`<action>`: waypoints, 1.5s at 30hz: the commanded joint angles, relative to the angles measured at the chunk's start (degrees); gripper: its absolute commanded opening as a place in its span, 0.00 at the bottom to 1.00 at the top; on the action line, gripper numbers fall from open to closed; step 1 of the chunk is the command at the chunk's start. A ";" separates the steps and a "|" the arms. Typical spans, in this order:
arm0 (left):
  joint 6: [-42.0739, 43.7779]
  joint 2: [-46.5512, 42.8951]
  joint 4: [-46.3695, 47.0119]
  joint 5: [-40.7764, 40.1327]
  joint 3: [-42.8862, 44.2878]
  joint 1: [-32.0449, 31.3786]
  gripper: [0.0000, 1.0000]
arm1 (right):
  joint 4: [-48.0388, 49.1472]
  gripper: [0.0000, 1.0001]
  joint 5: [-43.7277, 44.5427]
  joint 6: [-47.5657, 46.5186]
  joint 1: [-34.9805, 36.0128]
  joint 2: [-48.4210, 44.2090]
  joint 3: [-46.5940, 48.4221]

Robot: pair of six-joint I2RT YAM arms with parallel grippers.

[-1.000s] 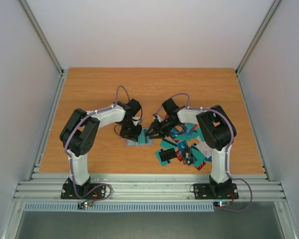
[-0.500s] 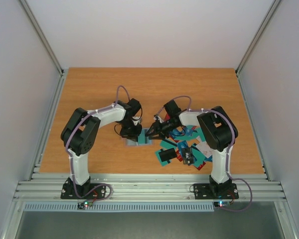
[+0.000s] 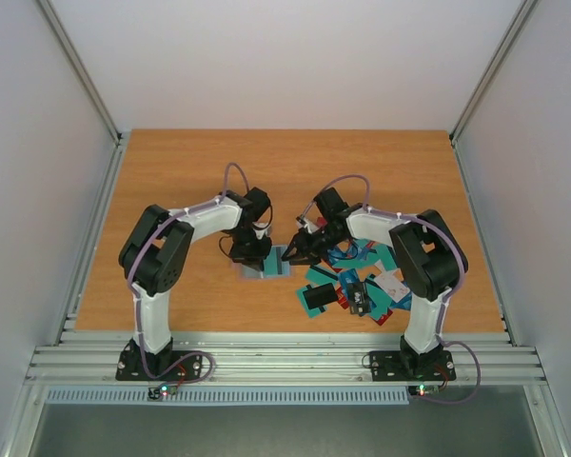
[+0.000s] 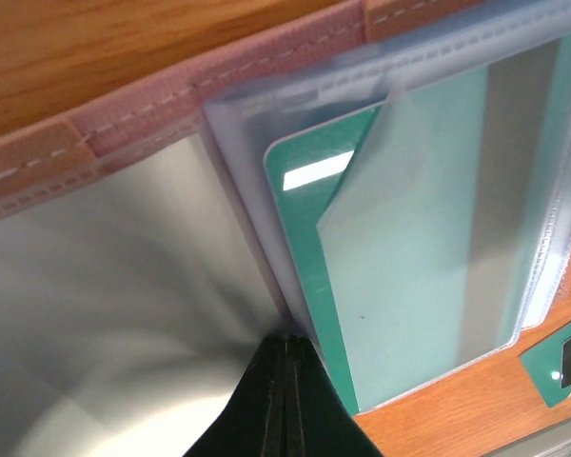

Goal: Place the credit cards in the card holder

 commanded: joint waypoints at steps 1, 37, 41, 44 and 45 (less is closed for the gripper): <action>1.05 8.58 6.51 -4.70 -1.75 -1.40 0.00 | -0.80 0.32 1.83 -1.78 0.34 1.63 1.14; -1.03 -2.67 2.52 -7.49 0.86 -1.38 0.17 | 0.71 0.30 1.16 0.20 0.34 2.72 2.03; -1.04 -1.79 3.88 -5.18 0.70 -1.36 0.16 | 0.69 0.30 0.97 0.44 0.31 2.77 2.04; -1.30 -1.78 3.67 -5.51 0.95 -1.36 0.15 | 0.77 0.30 0.97 0.77 0.34 2.63 1.90; -1.40 -1.86 3.71 -5.51 0.86 -1.36 0.15 | 0.85 0.30 1.04 0.83 0.34 2.60 1.86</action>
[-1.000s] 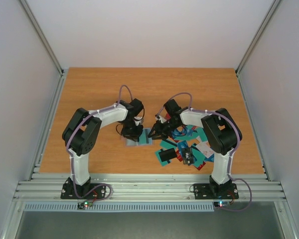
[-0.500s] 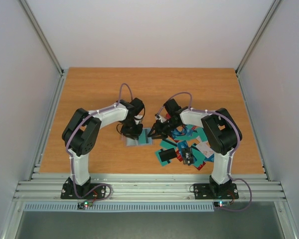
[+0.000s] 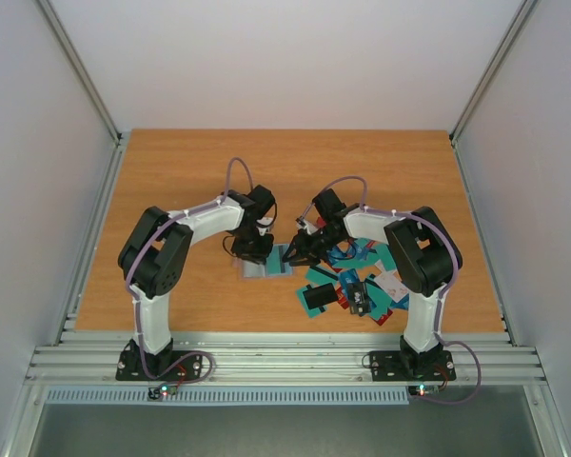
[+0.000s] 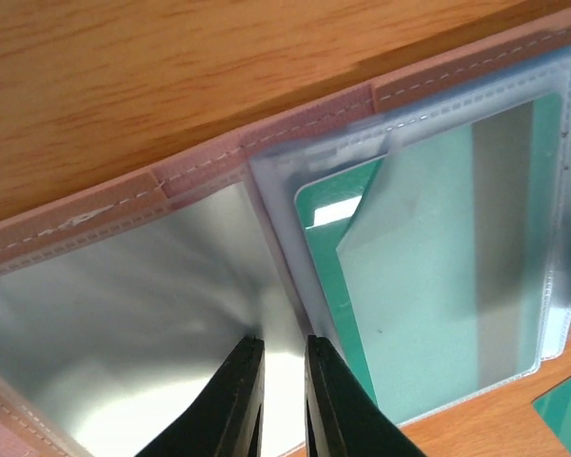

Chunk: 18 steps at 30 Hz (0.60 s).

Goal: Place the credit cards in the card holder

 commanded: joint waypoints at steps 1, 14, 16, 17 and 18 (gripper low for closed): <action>-0.62 -0.41 2.06 0.78 -0.37 0.03 0.15 | 1.02 0.30 -0.19 0.72 0.32 -0.12 0.86; -1.12 -4.01 0.25 -0.39 0.12 0.04 0.16 | -0.19 0.29 2.62 1.08 0.34 -0.16 1.03; -1.07 -3.31 0.66 0.17 0.40 -0.01 0.16 | -0.30 0.29 2.55 1.08 0.34 0.07 0.94; -1.07 -2.91 0.77 0.45 0.60 -0.01 0.16 | -0.36 0.29 2.47 1.07 0.34 0.17 1.01; -1.07 -2.57 0.98 0.80 0.70 -0.01 0.16 | -0.40 0.29 2.45 1.08 0.34 0.26 1.03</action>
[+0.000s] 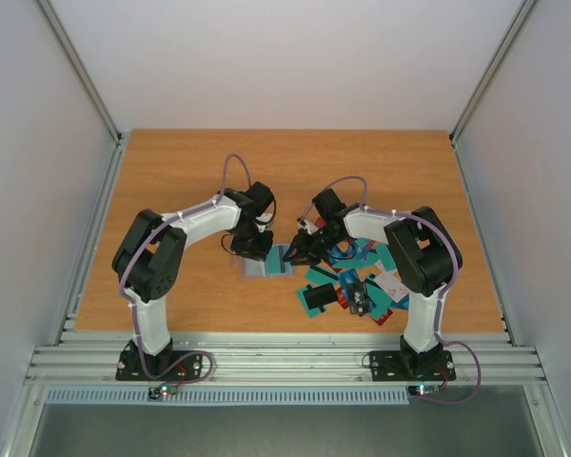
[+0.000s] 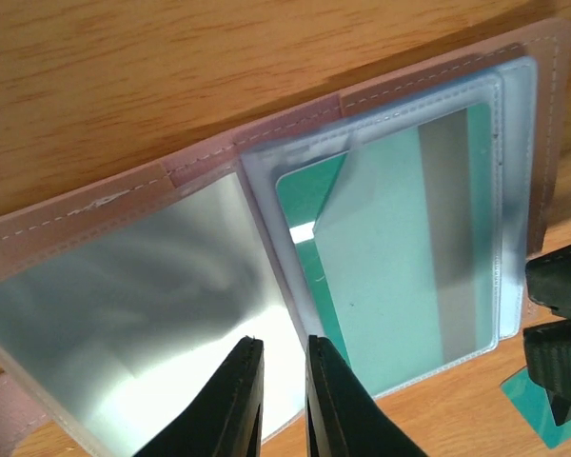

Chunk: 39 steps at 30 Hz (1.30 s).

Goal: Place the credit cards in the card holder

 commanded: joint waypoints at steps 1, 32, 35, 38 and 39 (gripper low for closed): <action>-0.19 0.36 1.10 1.40 0.75 0.01 0.16 | -0.56 0.29 0.64 0.01 0.34 0.38 1.03; -0.54 6.66 5.55 4.31 -1.74 0.01 0.01 | -2.14 0.29 -1.07 -1.23 0.34 3.54 3.75; -0.54 7.02 6.16 4.65 -2.23 0.03 0.00 | -1.50 0.29 -1.95 -0.90 0.31 3.89 3.67; -0.63 7.05 6.45 4.92 -2.47 0.01 0.00 | -0.43 0.29 -3.22 -0.35 0.35 4.00 3.50; -0.63 7.03 6.51 4.94 -2.47 0.01 0.00 | 0.08 0.29 -3.90 0.04 0.38 4.00 3.42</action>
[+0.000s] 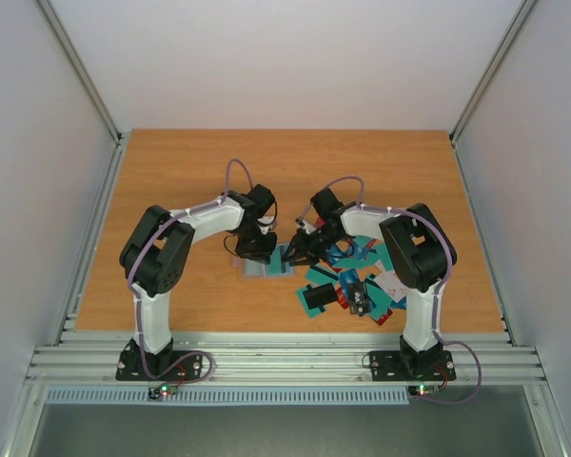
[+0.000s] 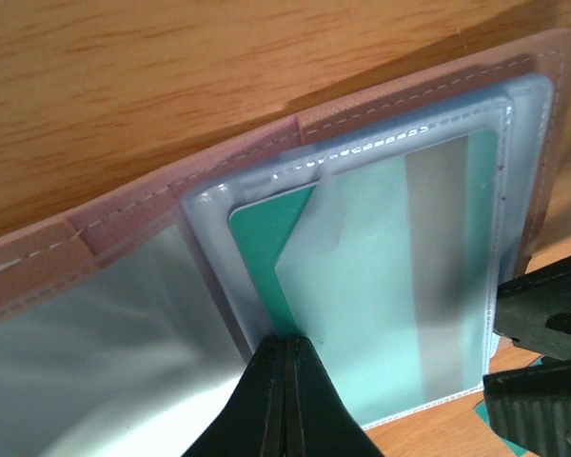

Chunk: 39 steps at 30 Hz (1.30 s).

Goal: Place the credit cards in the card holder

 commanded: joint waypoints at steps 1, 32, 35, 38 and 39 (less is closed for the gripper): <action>0.02 3.29 2.94 -0.53 -2.17 -0.39 0.00 | 2.47 0.29 -3.19 0.70 0.38 1.34 1.11; -5.11 -9.45 -2.27 -0.02 -0.61 3.75 0.00 | 0.28 0.28 -5.54 1.60 2.64 0.53 6.70; -5.71 -11.78 -2.93 -0.56 -1.32 5.24 0.01 | -0.35 0.28 -5.54 1.48 2.92 1.14 7.52; -5.87 -14.21 -3.01 -1.17 -2.86 6.55 0.01 | -1.19 0.28 -5.74 1.25 3.44 2.34 8.86; -5.67 -14.85 -3.07 -1.73 -3.67 6.85 0.01 | -1.49 0.27 -5.39 1.09 3.49 2.52 9.25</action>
